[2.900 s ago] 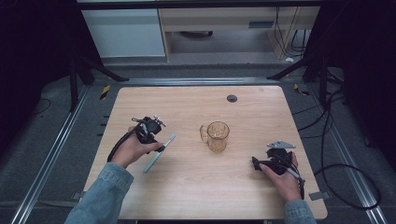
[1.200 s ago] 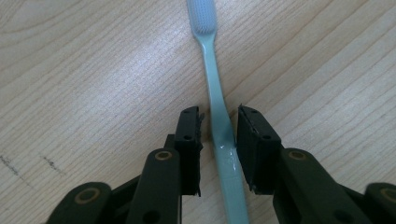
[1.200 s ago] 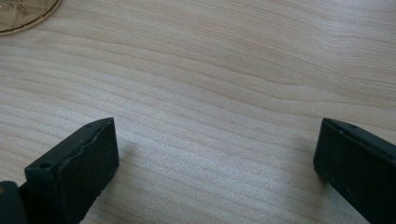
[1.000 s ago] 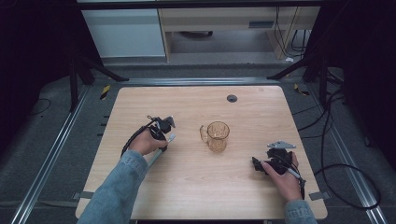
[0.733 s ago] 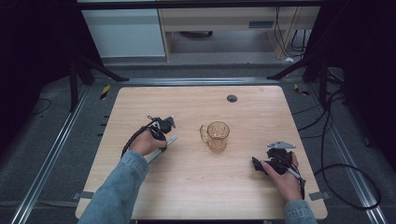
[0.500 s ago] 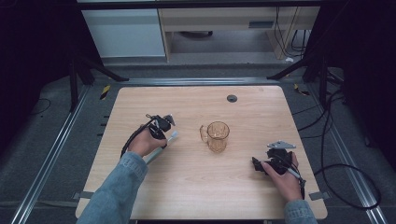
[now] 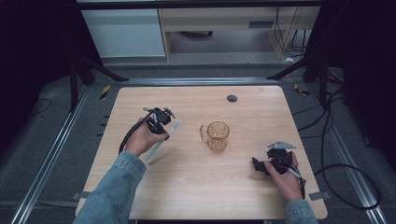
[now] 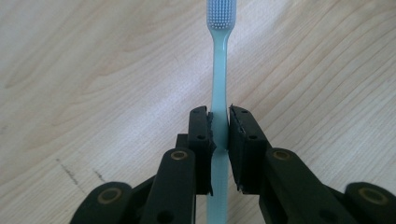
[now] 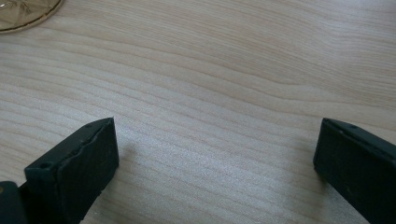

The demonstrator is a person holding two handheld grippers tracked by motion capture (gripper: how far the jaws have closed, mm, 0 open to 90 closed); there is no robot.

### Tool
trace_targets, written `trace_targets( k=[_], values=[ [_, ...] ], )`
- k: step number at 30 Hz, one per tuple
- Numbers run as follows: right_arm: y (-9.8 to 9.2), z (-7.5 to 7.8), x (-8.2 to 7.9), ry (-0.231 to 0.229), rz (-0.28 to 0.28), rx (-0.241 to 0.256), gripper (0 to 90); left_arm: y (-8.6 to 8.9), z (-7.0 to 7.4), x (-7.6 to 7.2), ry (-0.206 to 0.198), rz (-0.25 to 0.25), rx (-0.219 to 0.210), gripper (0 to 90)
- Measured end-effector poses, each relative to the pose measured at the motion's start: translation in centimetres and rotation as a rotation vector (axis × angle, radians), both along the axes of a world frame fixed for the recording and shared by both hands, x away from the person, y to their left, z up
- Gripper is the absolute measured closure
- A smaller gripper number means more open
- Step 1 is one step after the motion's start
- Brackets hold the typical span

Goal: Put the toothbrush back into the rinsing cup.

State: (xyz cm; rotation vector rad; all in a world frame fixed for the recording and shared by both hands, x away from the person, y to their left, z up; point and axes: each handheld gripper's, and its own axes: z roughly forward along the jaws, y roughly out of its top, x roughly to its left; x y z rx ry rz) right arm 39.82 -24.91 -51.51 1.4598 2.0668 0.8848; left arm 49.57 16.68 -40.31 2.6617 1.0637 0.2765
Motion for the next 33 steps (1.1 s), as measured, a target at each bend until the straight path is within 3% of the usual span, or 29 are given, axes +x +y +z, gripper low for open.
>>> trace_targets(
  k=[9, 13, 16, 21, 28, 33],
  values=[
    [0.0, 0.0, 0.0, 0.000, 0.000, 0.000, 0.4, 0.4, 1.3, 0.7, -0.012, 0.019, -0.016, 78.9],
    [0.0, 0.0, 0.0, 0.000, 0.000, 0.000, 0.4, 0.0, 1.8, 0.5, -0.009, -0.002, -0.022, 78.9],
    [0.0, 0.0, 0.0, 0.000, 0.001, 0.000, 0.4, -0.4, 2.1, 0.2, 0.008, -0.030, -0.061, 78.9],
    [0.0, 0.0, 0.0, -0.001, 0.003, -0.001, 0.6, -1.1, 2.3, -0.1, -0.001, -0.050, -0.066, 78.9],
    [-0.1, 0.0, -0.1, -0.003, 0.020, -0.004, 0.7, -2.0, 3.1, -0.8, -0.026, -0.070, -0.130, 78.9],
    [-0.2, 0.0, -0.1, -0.003, 0.034, -0.005, 0.7, -2.8, 3.2, -0.9, -0.050, -0.080, -0.148, 78.8]
  ],
)
